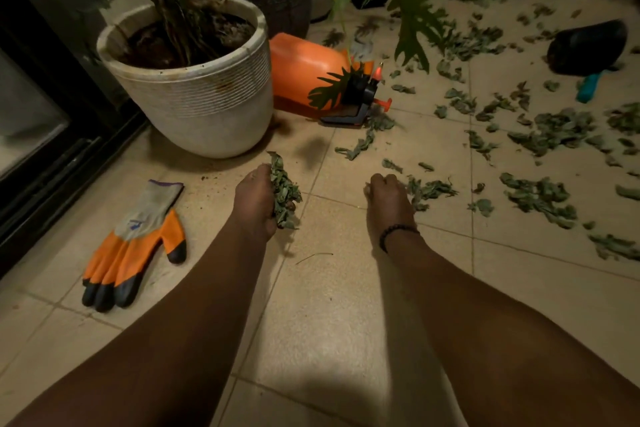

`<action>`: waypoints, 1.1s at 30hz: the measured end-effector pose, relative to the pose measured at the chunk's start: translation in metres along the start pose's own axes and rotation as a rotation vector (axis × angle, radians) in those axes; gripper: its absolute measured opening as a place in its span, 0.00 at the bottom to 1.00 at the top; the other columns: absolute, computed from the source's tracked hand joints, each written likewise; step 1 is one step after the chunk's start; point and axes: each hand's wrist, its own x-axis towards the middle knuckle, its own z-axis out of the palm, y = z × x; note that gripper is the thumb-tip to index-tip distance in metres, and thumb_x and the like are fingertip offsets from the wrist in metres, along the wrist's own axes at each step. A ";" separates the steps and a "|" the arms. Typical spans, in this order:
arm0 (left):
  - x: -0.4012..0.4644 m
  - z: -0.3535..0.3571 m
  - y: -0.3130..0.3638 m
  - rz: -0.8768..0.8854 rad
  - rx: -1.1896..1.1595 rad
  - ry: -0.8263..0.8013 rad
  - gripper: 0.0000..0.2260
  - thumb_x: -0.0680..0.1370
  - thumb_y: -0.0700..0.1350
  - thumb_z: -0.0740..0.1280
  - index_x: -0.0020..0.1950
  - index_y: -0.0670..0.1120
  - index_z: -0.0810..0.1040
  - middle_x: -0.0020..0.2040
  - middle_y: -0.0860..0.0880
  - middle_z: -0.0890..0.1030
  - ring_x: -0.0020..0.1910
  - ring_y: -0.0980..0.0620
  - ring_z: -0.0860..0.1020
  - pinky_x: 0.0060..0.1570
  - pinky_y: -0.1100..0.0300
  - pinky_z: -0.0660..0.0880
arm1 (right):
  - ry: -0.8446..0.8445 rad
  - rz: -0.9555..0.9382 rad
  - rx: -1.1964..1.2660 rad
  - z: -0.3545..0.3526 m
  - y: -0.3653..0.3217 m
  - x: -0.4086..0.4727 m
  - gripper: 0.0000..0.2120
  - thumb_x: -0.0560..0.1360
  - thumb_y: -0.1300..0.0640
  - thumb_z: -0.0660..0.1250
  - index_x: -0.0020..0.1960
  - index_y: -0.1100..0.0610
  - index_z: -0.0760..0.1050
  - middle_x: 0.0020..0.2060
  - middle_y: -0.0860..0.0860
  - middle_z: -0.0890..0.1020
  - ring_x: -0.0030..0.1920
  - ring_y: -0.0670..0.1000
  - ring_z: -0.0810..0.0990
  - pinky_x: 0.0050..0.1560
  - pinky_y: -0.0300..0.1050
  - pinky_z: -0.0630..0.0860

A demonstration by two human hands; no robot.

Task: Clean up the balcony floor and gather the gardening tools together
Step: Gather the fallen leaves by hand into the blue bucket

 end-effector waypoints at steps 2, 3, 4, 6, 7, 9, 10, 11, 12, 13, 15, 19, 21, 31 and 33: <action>-0.009 0.023 0.004 -0.009 0.014 -0.029 0.09 0.82 0.45 0.60 0.51 0.41 0.76 0.36 0.42 0.77 0.28 0.47 0.76 0.25 0.63 0.70 | -0.010 0.472 0.504 -0.026 -0.012 0.018 0.09 0.80 0.59 0.60 0.52 0.59 0.78 0.46 0.52 0.78 0.50 0.56 0.74 0.47 0.49 0.70; -0.014 0.036 0.007 -0.017 0.016 -0.044 0.10 0.82 0.45 0.59 0.51 0.41 0.76 0.36 0.41 0.77 0.28 0.46 0.76 0.24 0.63 0.70 | -0.040 0.635 0.725 -0.041 -0.016 0.026 0.11 0.81 0.56 0.60 0.56 0.59 0.79 0.48 0.53 0.80 0.52 0.55 0.77 0.51 0.50 0.74; -0.018 0.051 0.010 -0.020 0.017 -0.061 0.10 0.83 0.46 0.59 0.52 0.41 0.76 0.37 0.41 0.77 0.28 0.46 0.76 0.24 0.63 0.71 | -0.071 0.697 0.892 -0.058 -0.023 0.033 0.13 0.81 0.53 0.61 0.60 0.59 0.78 0.51 0.53 0.81 0.52 0.56 0.79 0.54 0.51 0.77; -0.026 0.078 0.016 -0.029 0.014 -0.087 0.11 0.83 0.47 0.59 0.53 0.41 0.77 0.40 0.40 0.78 0.29 0.45 0.76 0.24 0.62 0.72 | -0.140 0.740 1.312 -0.087 -0.038 0.044 0.17 0.82 0.51 0.61 0.67 0.58 0.75 0.50 0.55 0.82 0.45 0.56 0.83 0.46 0.52 0.82; -0.029 0.092 0.020 -0.035 0.004 -0.102 0.11 0.83 0.48 0.60 0.53 0.42 0.77 0.42 0.40 0.79 0.31 0.45 0.78 0.25 0.61 0.74 | -0.156 0.737 1.502 -0.101 -0.048 0.049 0.17 0.83 0.53 0.59 0.68 0.60 0.73 0.48 0.57 0.82 0.41 0.55 0.84 0.39 0.49 0.82; -0.037 0.119 0.029 -0.039 -0.013 -0.165 0.13 0.81 0.49 0.63 0.57 0.41 0.79 0.47 0.40 0.83 0.38 0.42 0.83 0.31 0.56 0.79 | -0.159 0.676 1.651 -0.119 -0.067 0.052 0.17 0.83 0.55 0.57 0.68 0.62 0.72 0.52 0.61 0.82 0.47 0.58 0.84 0.41 0.50 0.82; -0.044 0.132 0.035 -0.030 -0.008 -0.206 0.15 0.80 0.49 0.65 0.60 0.40 0.80 0.51 0.40 0.84 0.44 0.40 0.85 0.37 0.52 0.82 | -0.167 0.618 1.664 -0.127 -0.078 0.051 0.16 0.82 0.56 0.58 0.66 0.62 0.73 0.55 0.63 0.82 0.51 0.61 0.83 0.47 0.54 0.82; -0.049 0.142 0.039 -0.018 -0.006 -0.238 0.16 0.79 0.48 0.66 0.62 0.41 0.80 0.54 0.39 0.84 0.49 0.40 0.85 0.42 0.50 0.83 | -0.144 0.558 1.636 -0.131 -0.087 0.051 0.15 0.81 0.57 0.59 0.64 0.61 0.75 0.56 0.63 0.82 0.54 0.62 0.82 0.51 0.57 0.81; -0.055 0.154 0.044 -0.002 -0.005 -0.247 0.16 0.79 0.47 0.66 0.63 0.41 0.79 0.56 0.39 0.84 0.51 0.40 0.84 0.46 0.49 0.82 | -0.054 0.502 1.544 -0.138 -0.094 0.053 0.13 0.81 0.57 0.59 0.61 0.59 0.76 0.55 0.62 0.82 0.54 0.62 0.82 0.53 0.57 0.80; -0.059 0.163 0.049 0.011 -0.005 -0.252 0.14 0.79 0.45 0.66 0.62 0.41 0.79 0.56 0.39 0.84 0.52 0.41 0.84 0.46 0.50 0.82 | 0.036 0.450 1.407 -0.147 -0.102 0.055 0.12 0.81 0.57 0.59 0.59 0.58 0.77 0.54 0.60 0.82 0.54 0.60 0.81 0.53 0.54 0.80; -0.066 0.176 0.061 0.043 0.019 -0.208 0.08 0.80 0.42 0.65 0.56 0.42 0.81 0.51 0.40 0.85 0.46 0.43 0.85 0.41 0.55 0.81 | 0.154 0.368 1.143 -0.165 -0.116 0.054 0.13 0.81 0.56 0.59 0.61 0.60 0.76 0.55 0.56 0.81 0.53 0.55 0.78 0.49 0.44 0.74; -0.071 0.194 0.082 0.071 0.198 -0.115 0.04 0.80 0.44 0.64 0.50 0.45 0.78 0.44 0.42 0.79 0.37 0.49 0.78 0.34 0.62 0.76 | 0.212 0.363 1.076 -0.190 -0.128 0.059 0.15 0.81 0.56 0.59 0.65 0.58 0.73 0.61 0.55 0.78 0.60 0.55 0.76 0.53 0.42 0.71; -0.066 0.204 0.083 0.047 0.162 -0.183 0.07 0.81 0.44 0.64 0.43 0.46 0.75 0.40 0.43 0.77 0.34 0.50 0.77 0.33 0.61 0.75 | 0.257 0.299 0.966 -0.194 -0.127 0.066 0.13 0.81 0.56 0.59 0.63 0.55 0.75 0.59 0.54 0.79 0.58 0.56 0.77 0.52 0.45 0.73; -0.052 0.260 0.058 -0.312 -0.176 -0.592 0.18 0.85 0.50 0.53 0.59 0.41 0.77 0.56 0.41 0.81 0.55 0.46 0.78 0.53 0.54 0.74 | 0.307 0.107 0.268 -0.212 -0.077 0.086 0.12 0.81 0.57 0.59 0.59 0.53 0.78 0.66 0.52 0.70 0.67 0.54 0.64 0.70 0.53 0.60; -0.047 0.260 0.064 -0.330 -0.210 -0.626 0.17 0.85 0.49 0.53 0.60 0.42 0.77 0.56 0.42 0.81 0.55 0.46 0.79 0.50 0.54 0.76 | 0.248 0.090 0.352 -0.211 -0.081 0.090 0.14 0.81 0.58 0.57 0.62 0.52 0.77 0.67 0.50 0.72 0.66 0.53 0.70 0.68 0.54 0.67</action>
